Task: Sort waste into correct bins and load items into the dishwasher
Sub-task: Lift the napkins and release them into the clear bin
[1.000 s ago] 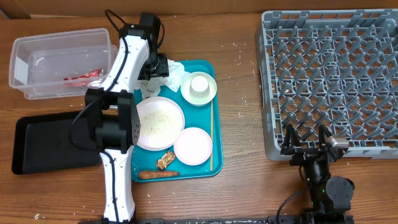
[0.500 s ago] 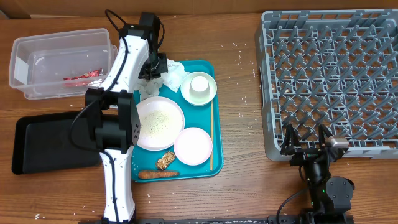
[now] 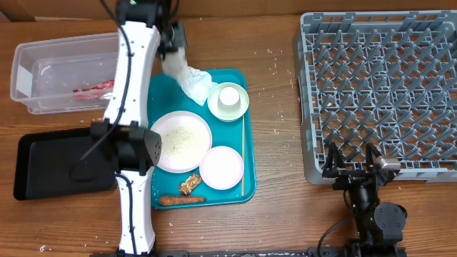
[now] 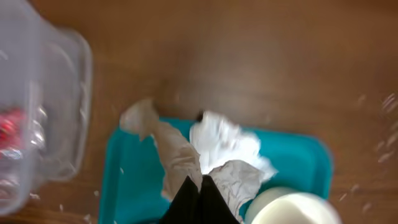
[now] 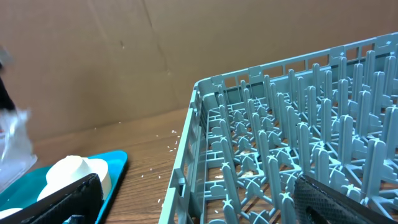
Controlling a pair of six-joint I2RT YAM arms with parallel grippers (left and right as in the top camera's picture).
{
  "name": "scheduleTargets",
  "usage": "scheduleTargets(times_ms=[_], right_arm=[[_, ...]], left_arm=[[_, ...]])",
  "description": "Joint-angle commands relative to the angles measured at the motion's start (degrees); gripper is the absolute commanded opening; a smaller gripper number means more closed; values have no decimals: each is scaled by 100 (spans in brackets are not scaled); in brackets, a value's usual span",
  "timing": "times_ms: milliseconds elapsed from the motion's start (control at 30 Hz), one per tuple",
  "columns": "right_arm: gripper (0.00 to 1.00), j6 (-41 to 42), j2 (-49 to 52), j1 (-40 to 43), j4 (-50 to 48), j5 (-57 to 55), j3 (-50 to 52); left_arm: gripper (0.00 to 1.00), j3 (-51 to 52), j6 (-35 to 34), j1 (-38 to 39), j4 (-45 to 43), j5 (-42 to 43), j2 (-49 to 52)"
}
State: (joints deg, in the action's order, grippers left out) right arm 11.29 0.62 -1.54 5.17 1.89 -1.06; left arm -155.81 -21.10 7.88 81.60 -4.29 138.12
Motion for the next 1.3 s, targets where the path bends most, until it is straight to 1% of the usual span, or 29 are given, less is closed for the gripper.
scheduleTargets(times_ms=[0,100,233,267,367,433,467,500,533,567,600,733,867,900,1000,1067,1133,1167,1233,1267], right_arm=[[100,-42,-46,-33,-37,-57,59],[100,-42,-46,-33,-37,-57,59],[100,-42,-46,-33,-37,-57,59],[100,-42,-46,-33,-37,-57,59],[100,-42,-46,-33,-37,-57,59],[100,-42,-46,-33,-37,-57,59],[100,-42,-46,-33,-37,-57,59],[100,-42,-46,-33,-37,-57,59],[100,-42,-46,-33,-37,-57,59],[100,-42,-46,-33,-37,-57,59],[100,-42,-46,-33,-37,-57,59],[100,-42,-46,-33,-37,-57,59],[100,-42,-46,-33,-37,-57,59],[100,-42,-46,-33,-37,-57,59],[100,-42,-46,-33,-37,-57,59],[100,-42,-46,-33,-37,-57,59],[100,-42,-46,-33,-37,-57,59],[100,-42,-46,-33,-37,-57,59],[100,-42,-46,-33,-37,-57,59],[100,-42,-46,-33,-37,-57,59]], left_arm=[[4,-872,-494,-203,17,-988,-188],[4,-1178,-1027,-463,11,-1615,-188],[4,-1163,-1576,-925,-57,-2146,-149],[4,-1121,-1670,-1054,-136,-2208,-114],[4,-1056,-1661,-1390,-463,-2081,4],[6,-973,-1661,-1598,-612,-1961,98],[16,-925,-1663,-1700,-651,-1862,138],[37,-879,-1663,-1773,-662,-1746,186],[67,-848,-1661,-1843,-643,-1558,216],[86,-807,-1661,-1917,-581,-1349,251],[90,-800,-1661,-1976,-479,-1158,275],[88,-800,-1663,-2127,-7,-483,280],[90,-800,-1657,-2144,280,256,278],[91,-800,-1585,-2122,376,597,278],[86,-800,-955,-1991,446,1742,278],[85,-800,-638,-1814,435,2249,278],[80,-800,-398,-1617,437,2455,278],[80,-800,-205,-1434,468,2455,280],[80,-778,-98,-1163,557,2098,289],[80,-748,-105,-981,623,1729,304]])
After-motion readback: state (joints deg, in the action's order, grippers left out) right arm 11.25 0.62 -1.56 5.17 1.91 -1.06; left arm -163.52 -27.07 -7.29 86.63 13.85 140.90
